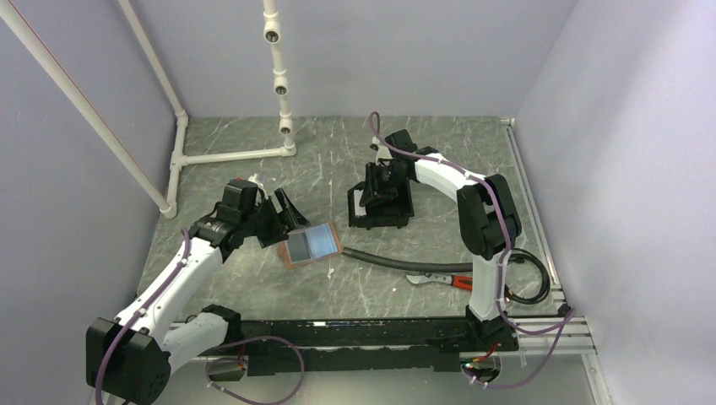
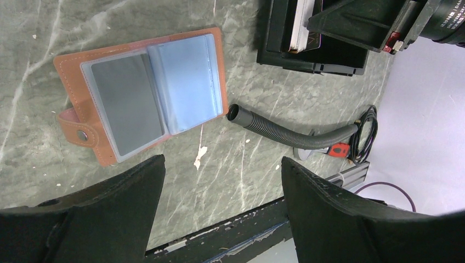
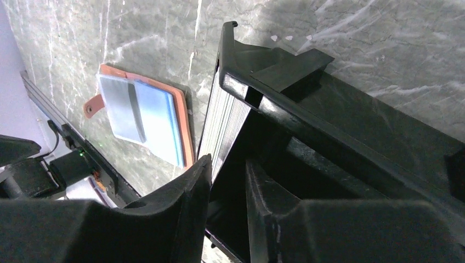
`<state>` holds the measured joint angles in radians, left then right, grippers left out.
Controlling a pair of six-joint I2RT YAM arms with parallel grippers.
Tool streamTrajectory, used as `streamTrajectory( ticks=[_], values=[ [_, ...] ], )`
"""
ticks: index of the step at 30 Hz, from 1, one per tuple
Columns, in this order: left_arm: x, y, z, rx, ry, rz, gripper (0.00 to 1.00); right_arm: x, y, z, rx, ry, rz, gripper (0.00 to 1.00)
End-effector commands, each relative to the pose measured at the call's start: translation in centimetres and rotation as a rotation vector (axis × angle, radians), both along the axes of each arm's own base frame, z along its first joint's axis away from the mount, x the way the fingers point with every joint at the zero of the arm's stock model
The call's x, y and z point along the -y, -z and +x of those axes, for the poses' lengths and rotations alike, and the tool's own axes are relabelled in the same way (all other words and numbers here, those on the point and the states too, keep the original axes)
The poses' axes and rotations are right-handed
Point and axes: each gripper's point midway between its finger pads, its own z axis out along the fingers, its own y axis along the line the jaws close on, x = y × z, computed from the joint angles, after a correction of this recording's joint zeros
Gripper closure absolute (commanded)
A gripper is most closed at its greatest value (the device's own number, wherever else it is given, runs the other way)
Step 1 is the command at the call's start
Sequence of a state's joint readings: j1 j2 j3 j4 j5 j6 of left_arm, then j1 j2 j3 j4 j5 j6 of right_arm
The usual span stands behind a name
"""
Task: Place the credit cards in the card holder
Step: Pick up the credit card from the storage box, then insert the credit card into the card holder.
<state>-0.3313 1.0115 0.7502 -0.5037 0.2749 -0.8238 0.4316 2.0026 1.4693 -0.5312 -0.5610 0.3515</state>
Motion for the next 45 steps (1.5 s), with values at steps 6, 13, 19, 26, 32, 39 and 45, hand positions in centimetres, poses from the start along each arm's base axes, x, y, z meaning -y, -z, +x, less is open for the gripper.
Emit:
streamTrajectory(
  ticks=[6, 13, 19, 26, 32, 39, 45],
  values=[
    [0.3, -1.1, 0.3, 0.054, 0.024, -0.012, 0.17, 0.5, -3.0, 0.5, 0.085, 0.014, -0.005, 0.85],
    [0.2, -0.9, 0.3, 0.052, 0.020, -0.004, 0.17, 1.9, -3.9, 0.3, 0.120, 0.036, -0.070, 0.92],
    [-0.8, 1.9, -0.2, -0.047, -0.025, 0.053, 0.19, 3.5, -5.9, 0.9, 0.205, 0.080, -0.173, 1.00],
    [-1.3, 6.8, -1.0, -0.159, -0.034, 0.101, 0.49, -2.5, -9.3, -1.9, 0.334, -0.089, -0.165, 1.00],
    [-1.6, 9.0, -0.8, -0.190, -0.043, 0.136, 0.65, -11.6, -6.4, -9.8, 0.033, -0.388, 0.192, 1.00],
    [-2.6, 12.5, -2.1, -0.329, -0.081, 0.200, 0.91, -13.0, -1.8, -11.5, -0.117, -0.428, 0.232, 1.00],
    [-3.1, 14.5, -3.2, -0.422, -0.112, 0.227, 1.00, -11.9, 0.0, -11.8, -0.147, -0.420, 0.203, 1.00]
  ],
)
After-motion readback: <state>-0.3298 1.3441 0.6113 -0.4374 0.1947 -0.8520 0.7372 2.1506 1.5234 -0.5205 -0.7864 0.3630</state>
